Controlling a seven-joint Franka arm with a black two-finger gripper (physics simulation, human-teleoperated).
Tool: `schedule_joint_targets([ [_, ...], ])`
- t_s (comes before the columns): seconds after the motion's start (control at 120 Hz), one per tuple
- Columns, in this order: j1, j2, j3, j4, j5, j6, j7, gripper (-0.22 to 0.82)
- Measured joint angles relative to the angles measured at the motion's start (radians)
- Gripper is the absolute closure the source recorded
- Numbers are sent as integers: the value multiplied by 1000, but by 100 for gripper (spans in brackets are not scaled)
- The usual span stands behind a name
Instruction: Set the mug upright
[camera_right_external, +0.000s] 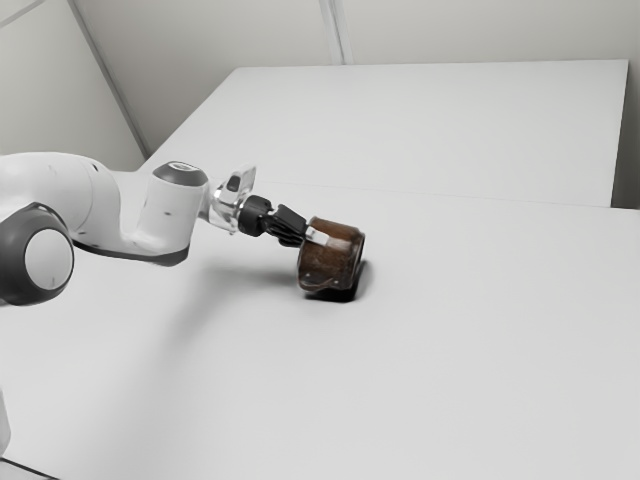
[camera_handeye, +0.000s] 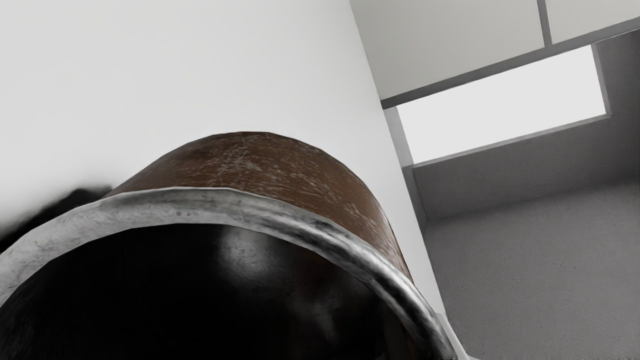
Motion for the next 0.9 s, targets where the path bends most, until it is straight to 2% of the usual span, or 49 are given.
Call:
schedule_joint_targets([
  [0.292,-7,-23,7,-3,15,-6,13,76],
  [0.417,-12,-77,9,-8,86,8,9,77],
  [0.633,-70,-240,12,-76,455,113,-64,77],
  [0.783,-137,-374,13,-202,741,239,-136,77],
  [0.9,-180,-425,13,-286,896,337,-187,77],
])
